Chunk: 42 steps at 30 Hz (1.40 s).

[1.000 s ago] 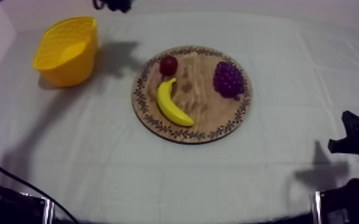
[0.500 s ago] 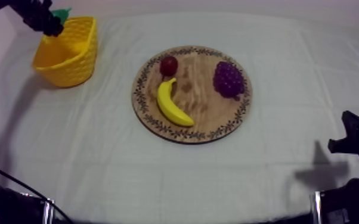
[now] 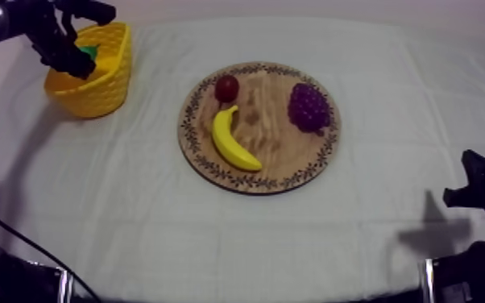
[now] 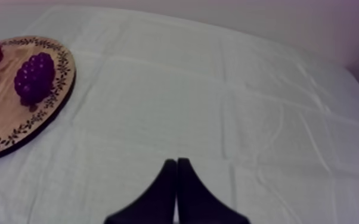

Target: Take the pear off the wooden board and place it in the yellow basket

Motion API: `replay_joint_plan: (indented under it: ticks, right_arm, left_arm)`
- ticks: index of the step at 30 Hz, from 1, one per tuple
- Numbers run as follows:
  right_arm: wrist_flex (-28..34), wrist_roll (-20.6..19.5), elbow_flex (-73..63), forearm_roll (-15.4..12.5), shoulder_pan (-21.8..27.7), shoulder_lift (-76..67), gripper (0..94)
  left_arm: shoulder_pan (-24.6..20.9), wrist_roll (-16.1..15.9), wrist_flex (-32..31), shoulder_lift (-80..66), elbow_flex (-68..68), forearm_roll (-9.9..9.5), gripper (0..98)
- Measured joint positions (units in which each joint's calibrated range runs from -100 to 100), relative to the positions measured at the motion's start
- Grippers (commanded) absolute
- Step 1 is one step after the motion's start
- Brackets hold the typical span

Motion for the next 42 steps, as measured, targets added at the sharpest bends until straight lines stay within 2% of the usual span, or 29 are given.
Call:
replay_joint_plan:
  ticks: [4, 8, 12, 14, 18, 21, 28, 32, 37, 42]
  right_arm:
    - [0.08, 0.0, 0.0, 0.0, 0.0, 0.0, 0.3]
    - [0.01, 0.0, 0.0, 0.0, 0.0, 0.0, 0.3]
    - [0.01, 0.0, 0.0, 0.0, 0.0, 0.0, 0.3]
    - [0.01, 0.0, 0.0, 0.0, 0.0, 0.0, 0.3]
    - [0.01, 0.0, 0.0, 0.0, 0.0, 0.0, 0.3]
    - [0.01, 0.0, 0.0, 0.0, 0.0, 0.0, 0.3]
    - [0.01, 0.0, 0.0, 0.0, 0.0, 0.0, 0.3]
    - [0.01, 0.0, 0.0, 0.0, 0.0, 0.0, 0.3]
    - [0.01, 0.0, 0.0, 0.0, 0.0, 0.0, 0.3]
    - [0.01, 0.0, 0.0, 0.0, 0.0, 0.0, 0.3]
  left_arm:
    - [-0.56, 0.37, -1.55, 1.03, -1.08, 0.29, 72.7]
    - [-1.25, 0.31, -3.41, 0.93, -1.0, 0.81, 74.4]
    - [-1.6, 0.22, -5.11, -0.23, 0.07, 0.87, 62.5]
    - [-1.81, 0.5, -6.99, -1.6, 1.68, 0.81, 51.7]
    - [-2.82, 1.32, -13.79, -6.68, 7.55, 0.61, 23.7]
    - [-3.98, 3.36, -19.94, -12.41, 13.64, -0.71, 15.1]
    - [-7.29, 11.76, -37.02, -29.33, 32.74, -1.57, 6.2]
    - [-7.35, 14.91, -45.14, -41.87, 44.77, -2.37, 1.7]
    - [-6.29, 17.26, -51.2, -57.05, 59.62, -2.56, 1.8]
    - [-3.93, 17.84, -52.68, -73.78, 73.31, -2.56, 2.2]
